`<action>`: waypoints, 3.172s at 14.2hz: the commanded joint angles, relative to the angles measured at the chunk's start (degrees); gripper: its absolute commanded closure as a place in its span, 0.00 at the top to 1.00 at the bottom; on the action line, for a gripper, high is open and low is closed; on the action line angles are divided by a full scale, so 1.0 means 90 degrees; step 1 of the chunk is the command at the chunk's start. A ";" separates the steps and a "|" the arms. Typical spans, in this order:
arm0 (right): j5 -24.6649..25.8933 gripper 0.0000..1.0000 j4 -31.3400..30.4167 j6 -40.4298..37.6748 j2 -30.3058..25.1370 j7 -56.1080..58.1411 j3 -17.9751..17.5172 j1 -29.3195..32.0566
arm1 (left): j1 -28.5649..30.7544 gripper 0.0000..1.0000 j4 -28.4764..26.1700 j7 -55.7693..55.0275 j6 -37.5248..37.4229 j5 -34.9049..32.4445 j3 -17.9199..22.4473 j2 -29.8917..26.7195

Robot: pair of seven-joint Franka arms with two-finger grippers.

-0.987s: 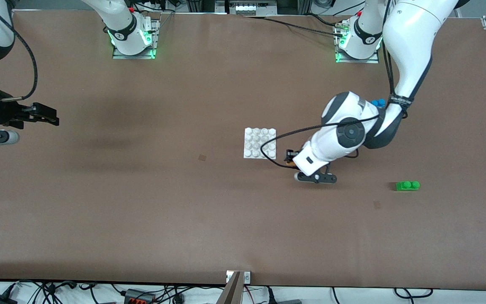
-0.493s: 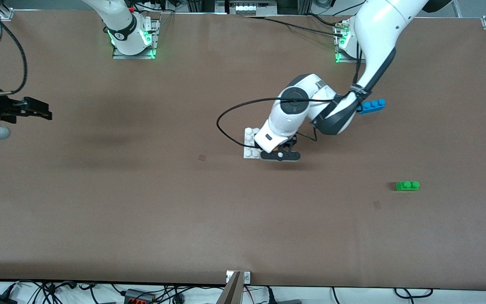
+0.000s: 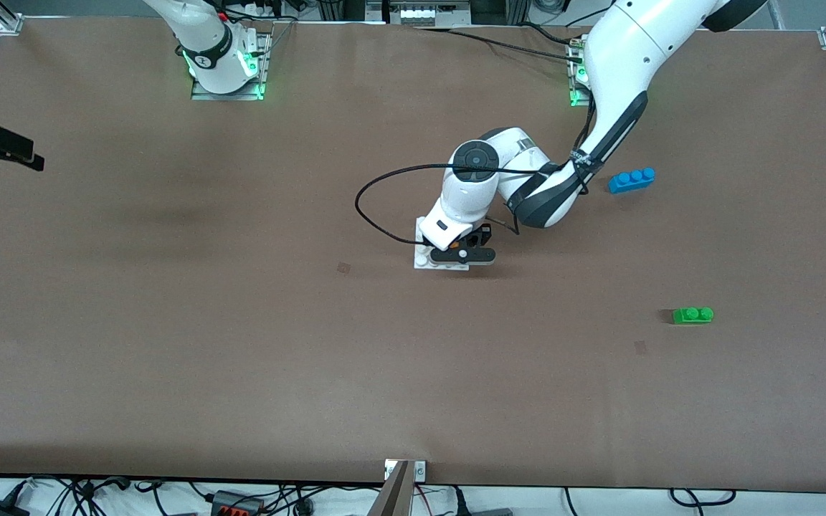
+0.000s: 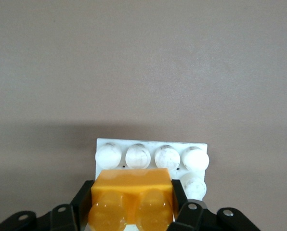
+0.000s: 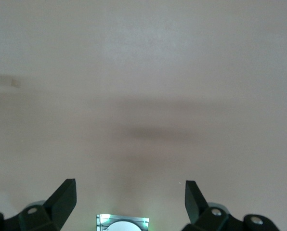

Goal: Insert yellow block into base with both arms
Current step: 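Carry the yellow block over the white base with the left gripper, then press the yellow block down onto the base studs with the left gripper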

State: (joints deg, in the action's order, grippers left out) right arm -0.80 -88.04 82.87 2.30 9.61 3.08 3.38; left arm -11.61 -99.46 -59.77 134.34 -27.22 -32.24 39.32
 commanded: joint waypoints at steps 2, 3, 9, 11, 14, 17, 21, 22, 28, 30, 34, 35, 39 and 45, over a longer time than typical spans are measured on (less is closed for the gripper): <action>0.0226 1.00 -0.0208 0.0050 -0.0081 -0.0081 -0.0156 0.0084 | -0.0048 0.46 -0.0189 -0.0459 0.0083 -0.0374 -0.0148 -0.0014; 0.0226 1.00 -0.0208 0.0031 -0.0080 -0.0081 -0.0156 0.0074 | -0.0048 0.46 -0.0228 -0.0478 0.0083 -0.0374 -0.0168 -0.0024; 0.0236 1.00 -0.0198 0.0040 -0.0090 -0.0081 -0.0147 0.0074 | 0.0010 0.46 -0.0551 -0.0868 0.0179 -0.0803 -0.0383 -0.0112; 0.0284 1.00 -0.0198 0.0012 -0.0080 -0.0091 -0.0176 0.0054 | 0.0010 0.47 -0.0551 -0.0898 0.0268 -0.0891 -0.0383 -0.0073; 0.0314 1.00 -0.0159 0.0011 -0.0100 -0.0081 -0.0195 -0.0121 | 0.0020 0.47 -0.0531 -0.0908 0.0356 -0.0960 -0.0383 -0.0053; 0.0558 1.00 -0.0159 0.0001 -0.0100 -0.0236 -0.0195 -0.0394 | 0.0069 0.47 -0.0551 -0.0908 0.0356 -0.1058 -0.0383 -0.0034; 0.0568 1.00 -0.0227 -0.0164 -0.0227 -0.0667 -0.0312 -0.0580 | 0.0137 0.47 -0.0638 -0.0908 0.0356 -0.1058 -0.0373 -0.0033; 0.0558 1.00 -0.0208 -0.0232 -0.0217 -0.0667 -0.0303 -0.0561 | 0.0137 0.47 -0.0648 -0.0908 0.0356 -0.1058 -0.0373 -0.0033; 0.0470 1.00 -0.0188 -0.0332 -0.0237 -0.0677 -0.0254 -0.0503 | 0.0147 0.47 -0.0716 -0.0918 0.0482 -0.1058 -0.0373 0.0006; 0.0441 1.00 -0.0198 -0.0369 -0.0227 -0.0677 -0.0225 -0.0483 | 0.0157 0.47 -0.0746 -0.0918 0.0561 -0.1058 -0.0373 0.0006; 0.0431 1.00 -0.0159 -0.0194 -0.0168 -0.0677 -0.0274 -0.0502 | 0.0254 0.47 -0.0912 -0.0918 0.0561 -0.1058 -0.0412 -0.0072; 0.0431 1.00 -0.0159 -0.0175 -0.0158 -0.0677 -0.0274 -0.0502 | 0.0254 0.47 -0.0912 -0.0918 0.0561 -0.1058 -0.0412 -0.0072; 0.0208 1.00 -0.0159 -0.0057 -0.0110 -0.0667 -0.0215 -0.0444 | 0.0254 0.47 -0.0971 -0.0918 0.0551 -0.1058 -0.0500 -0.0072; 0.0128 1.00 -0.0159 -0.0038 -0.0090 -0.0677 -0.0195 -0.0317 | 0.0245 0.47 -0.1010 -0.0928 0.0561 -0.1058 -0.0510 -0.0043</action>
State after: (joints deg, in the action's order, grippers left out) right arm 1.40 -89.44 82.26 1.76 4.27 1.60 -0.09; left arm -10.43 -107.20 -66.74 138.75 -34.83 -36.01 39.49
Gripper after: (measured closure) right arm 0.000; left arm 0.322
